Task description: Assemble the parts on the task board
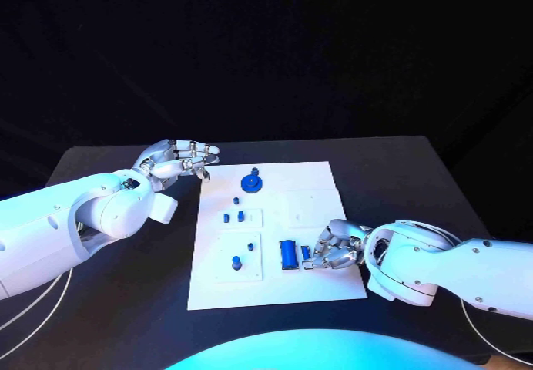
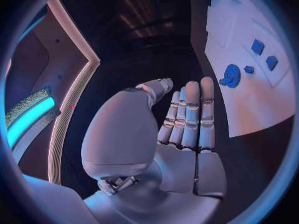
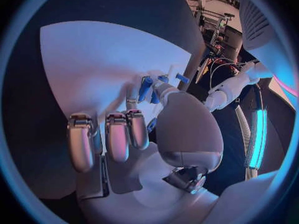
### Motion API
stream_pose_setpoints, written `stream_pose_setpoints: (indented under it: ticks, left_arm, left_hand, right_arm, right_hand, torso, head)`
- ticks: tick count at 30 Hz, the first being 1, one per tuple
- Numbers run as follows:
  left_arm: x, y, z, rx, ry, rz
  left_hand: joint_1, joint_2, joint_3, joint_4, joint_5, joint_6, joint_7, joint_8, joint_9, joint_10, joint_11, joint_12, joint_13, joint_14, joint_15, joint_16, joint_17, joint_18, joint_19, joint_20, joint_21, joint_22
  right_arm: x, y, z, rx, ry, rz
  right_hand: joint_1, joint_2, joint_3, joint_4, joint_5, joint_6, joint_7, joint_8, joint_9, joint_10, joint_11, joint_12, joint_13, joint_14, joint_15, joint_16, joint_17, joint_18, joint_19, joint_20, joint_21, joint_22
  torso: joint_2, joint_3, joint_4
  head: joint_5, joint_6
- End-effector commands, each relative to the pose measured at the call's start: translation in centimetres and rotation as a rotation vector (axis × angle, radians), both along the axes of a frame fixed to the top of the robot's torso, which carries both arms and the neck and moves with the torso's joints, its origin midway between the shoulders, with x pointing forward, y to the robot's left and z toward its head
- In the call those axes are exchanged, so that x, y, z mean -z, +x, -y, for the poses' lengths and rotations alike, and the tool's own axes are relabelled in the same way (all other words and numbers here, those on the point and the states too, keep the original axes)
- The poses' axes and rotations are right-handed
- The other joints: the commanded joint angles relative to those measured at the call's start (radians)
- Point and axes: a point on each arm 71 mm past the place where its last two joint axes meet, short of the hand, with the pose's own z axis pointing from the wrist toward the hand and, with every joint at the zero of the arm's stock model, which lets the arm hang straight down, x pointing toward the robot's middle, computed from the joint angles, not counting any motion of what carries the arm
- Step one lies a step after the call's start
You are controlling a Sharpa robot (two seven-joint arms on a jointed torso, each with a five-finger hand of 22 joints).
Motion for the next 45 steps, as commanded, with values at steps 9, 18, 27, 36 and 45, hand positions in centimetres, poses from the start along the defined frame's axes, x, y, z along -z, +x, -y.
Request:
stream_pose_setpoints:
  ticks: [9,18,27,36,45]
  left_arm:
    - [0.0,-0.1,0.2,0.011,-0.010,-0.003]
    - [0.1,-0.1,0.2,0.013,-0.011,-0.004]
    - [0.1,-0.1,0.2,0.011,-0.011,-0.003]
    - [0.2,0.2,-0.1,-0.015,-0.040,-0.004]
    - [-0.1,1.3,-1.1,-0.121,-0.117,0.057]
  left_hand:
    - [-0.006,0.007,0.000,0.009,0.002,-0.004,0.017,0.007,-0.002,-0.006,-0.001,0.007,-0.002,-0.005,0.003,-0.002,-0.001,0.015,0.000,0.007,-0.007,-0.002]
    - [-0.006,0.007,0.000,0.009,0.002,-0.004,0.017,0.007,-0.002,-0.006,-0.001,0.007,-0.002,-0.005,0.003,-0.002,-0.001,0.015,0.000,0.007,-0.007,-0.002]
    - [-0.006,0.007,0.000,0.009,0.002,-0.004,0.017,0.007,-0.002,-0.006,-0.001,0.007,-0.002,-0.005,0.003,-0.002,-0.001,0.015,0.000,0.007,-0.007,-0.002]
    - [-0.013,0.004,-0.004,0.015,0.001,-0.006,0.017,0.008,-0.002,-0.009,0.000,0.010,-0.003,-0.006,0.005,-0.001,-0.002,0.015,0.001,0.008,-0.011,-0.004]
    - [-0.031,-0.004,-0.017,0.032,0.000,0.002,0.004,0.021,0.001,-0.003,-0.008,0.019,-0.006,-0.026,0.003,-0.008,-0.008,0.014,-0.011,0.011,-0.036,-0.018]
  right_arm:
    - [0.5,0.6,0.2,-0.020,-0.014,0.004]
    - [0.6,0.9,0.3,-0.027,-0.008,0.017]
    - [0.0,1.1,0.3,-0.022,0.042,0.064]
    - [-3.1,3.8,1.2,0.040,0.244,0.251]
    - [-4.9,10.0,3.3,0.195,0.515,0.396]
  right_hand:
    - [0.061,0.012,-0.023,-0.003,-0.103,0.009,-0.002,-0.007,-0.002,0.061,-0.001,0.000,0.209,0.098,-0.001,0.002,0.225,-0.014,0.106,0.000,0.004,0.263]
    - [0.085,0.012,-0.035,-0.005,-0.136,0.011,-0.002,-0.009,-0.002,0.062,-0.001,0.002,0.210,0.098,-0.002,0.004,0.228,-0.014,0.106,0.000,0.004,0.263]
    - [0.085,0.007,-0.050,0.002,-0.135,0.010,-0.001,-0.010,-0.003,0.064,0.000,0.008,0.213,0.098,-0.001,0.003,0.226,-0.014,0.106,0.001,0.004,0.263]
    - [0.098,0.011,-0.127,0.018,-0.058,-0.031,0.017,-0.040,-0.014,0.044,0.016,-0.032,0.194,0.090,0.012,-0.014,0.194,-0.010,0.101,0.011,-0.017,0.257]
    - [0.185,0.046,-0.139,0.012,-0.006,-0.109,0.053,-0.080,-0.020,-0.168,0.048,-0.430,-0.008,0.012,0.041,-0.164,-0.030,0.069,-0.032,0.038,-0.443,0.128]
  torso:
    - [0.000,0.0003,0.0003]
    - [0.000,0.0006,0.0002]
    - [-0.001,0.0005,-0.0013]
    - [-0.011,-0.0049,-0.0044]
    - [-0.033,-0.0144,-0.0114]
  head:
    - [0.000,-0.002]
    - [0.000,-0.002]
    - [-0.001,0.002]
    - [-0.003,0.024]
    - [-0.007,0.062]
